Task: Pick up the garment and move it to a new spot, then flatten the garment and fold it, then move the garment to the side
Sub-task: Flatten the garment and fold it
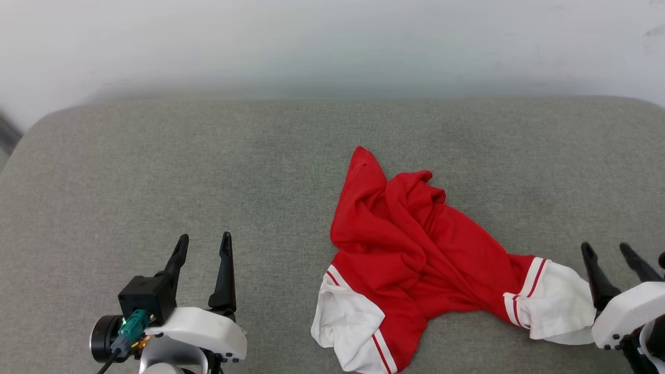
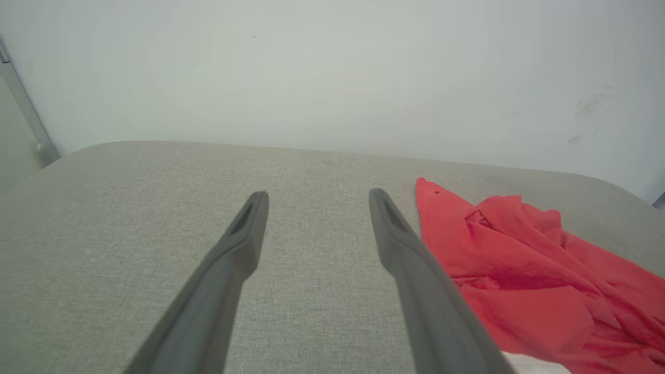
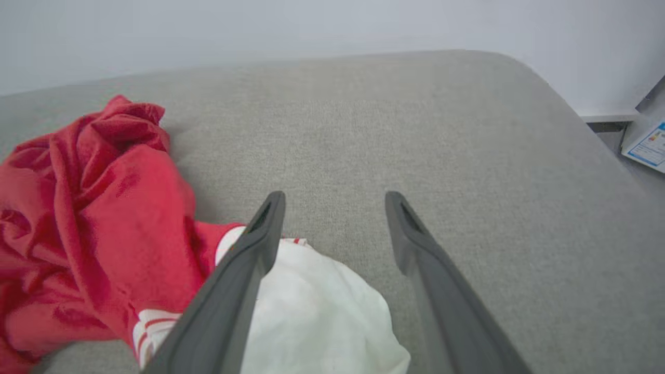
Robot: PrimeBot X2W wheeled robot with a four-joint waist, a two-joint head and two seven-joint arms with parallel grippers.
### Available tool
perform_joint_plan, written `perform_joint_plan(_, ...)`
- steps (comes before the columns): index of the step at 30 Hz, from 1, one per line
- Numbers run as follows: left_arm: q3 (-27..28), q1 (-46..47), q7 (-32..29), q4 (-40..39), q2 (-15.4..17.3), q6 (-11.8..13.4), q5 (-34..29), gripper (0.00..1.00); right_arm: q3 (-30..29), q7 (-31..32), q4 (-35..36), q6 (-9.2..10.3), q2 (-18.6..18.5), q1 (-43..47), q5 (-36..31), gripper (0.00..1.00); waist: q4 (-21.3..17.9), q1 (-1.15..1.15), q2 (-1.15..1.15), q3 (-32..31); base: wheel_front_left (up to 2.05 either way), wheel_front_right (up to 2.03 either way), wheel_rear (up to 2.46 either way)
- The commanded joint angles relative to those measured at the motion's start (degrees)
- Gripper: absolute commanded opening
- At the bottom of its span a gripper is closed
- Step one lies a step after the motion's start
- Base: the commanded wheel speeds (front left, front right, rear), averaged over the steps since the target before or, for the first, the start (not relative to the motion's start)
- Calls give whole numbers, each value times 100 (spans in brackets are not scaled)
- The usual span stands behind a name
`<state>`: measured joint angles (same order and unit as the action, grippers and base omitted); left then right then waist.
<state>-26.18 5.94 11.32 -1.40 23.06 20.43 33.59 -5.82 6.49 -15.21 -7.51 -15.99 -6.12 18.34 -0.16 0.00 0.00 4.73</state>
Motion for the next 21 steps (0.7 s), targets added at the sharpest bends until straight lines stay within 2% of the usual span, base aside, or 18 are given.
perform_joint_plan(1,0,-60,18,12,32,21,29,100,15,-105,60,4,14,22,-37,100,-9,0,0,-44,0,0,0)
perform_joint_plan(6,-24,-144,-40,54,59,39,47,100,155,-766,535,3,158,215,-248,100,-26,0,0,-240,0,0,0)
perform_joint_plan(13,-184,-245,-360,74,132,132,-3,100,350,-968,1267,4,547,659,-504,100,-47,0,0,-516,0,0,0)
perform_joint_plan(18,-518,-65,-955,-86,235,47,-72,100,441,-853,1804,3,793,960,-600,100,-77,0,0,-550,0,0,0)
perform_joint_plan(21,-903,175,-1577,-168,251,-162,-121,100,503,-759,2075,4,884,1087,-632,100,-73,0,0,-509,0,0,0)
